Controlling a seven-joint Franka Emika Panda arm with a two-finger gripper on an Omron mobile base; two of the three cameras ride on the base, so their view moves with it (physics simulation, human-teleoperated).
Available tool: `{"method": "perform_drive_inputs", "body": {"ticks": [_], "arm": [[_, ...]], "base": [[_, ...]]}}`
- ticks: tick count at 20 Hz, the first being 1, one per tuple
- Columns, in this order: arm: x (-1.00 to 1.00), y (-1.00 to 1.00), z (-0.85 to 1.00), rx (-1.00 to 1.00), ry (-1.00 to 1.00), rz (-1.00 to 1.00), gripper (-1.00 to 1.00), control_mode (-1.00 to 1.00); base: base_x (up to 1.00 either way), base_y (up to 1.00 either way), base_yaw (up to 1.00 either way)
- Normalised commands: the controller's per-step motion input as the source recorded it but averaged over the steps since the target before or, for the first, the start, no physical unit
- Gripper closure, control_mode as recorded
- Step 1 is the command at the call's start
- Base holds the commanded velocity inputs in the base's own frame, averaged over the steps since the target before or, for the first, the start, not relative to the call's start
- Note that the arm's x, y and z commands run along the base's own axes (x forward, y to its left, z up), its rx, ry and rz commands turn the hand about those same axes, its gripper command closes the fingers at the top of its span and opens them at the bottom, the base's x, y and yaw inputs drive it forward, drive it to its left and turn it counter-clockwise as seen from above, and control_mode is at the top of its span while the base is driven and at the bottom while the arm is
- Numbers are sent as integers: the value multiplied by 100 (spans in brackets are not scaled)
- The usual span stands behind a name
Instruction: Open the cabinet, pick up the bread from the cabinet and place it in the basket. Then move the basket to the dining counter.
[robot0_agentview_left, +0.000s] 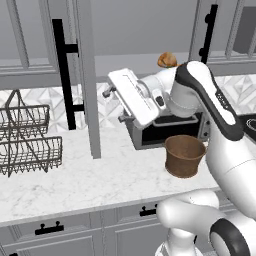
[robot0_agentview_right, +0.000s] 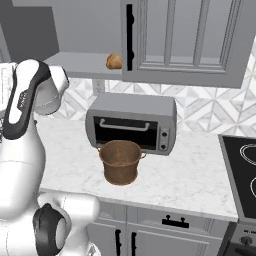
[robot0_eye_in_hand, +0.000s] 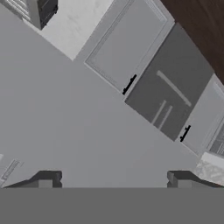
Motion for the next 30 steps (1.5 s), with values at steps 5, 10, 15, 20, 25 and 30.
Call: {"method": "perform_drive_inputs", "body": {"ticks": [5,10,15,20,25,30], "arm": [[54,-100,-66,4,-4,0,-100,-100],[49,-99,-46,-20,-36,1,-100,-100],[4,-50,-18,-36,-45,2,-100,-100],[-13,-20,-71,-61,-48,1,-100,-100],[22,-37,-8,-54,-49,2,-100,-100],[88,-58,43,-36,-55,3,-100,-100]], "base": [[0,0,0],[0,0,0],[0,0,0],[0,0,0],[0,0,0],[0,0,0]]}}
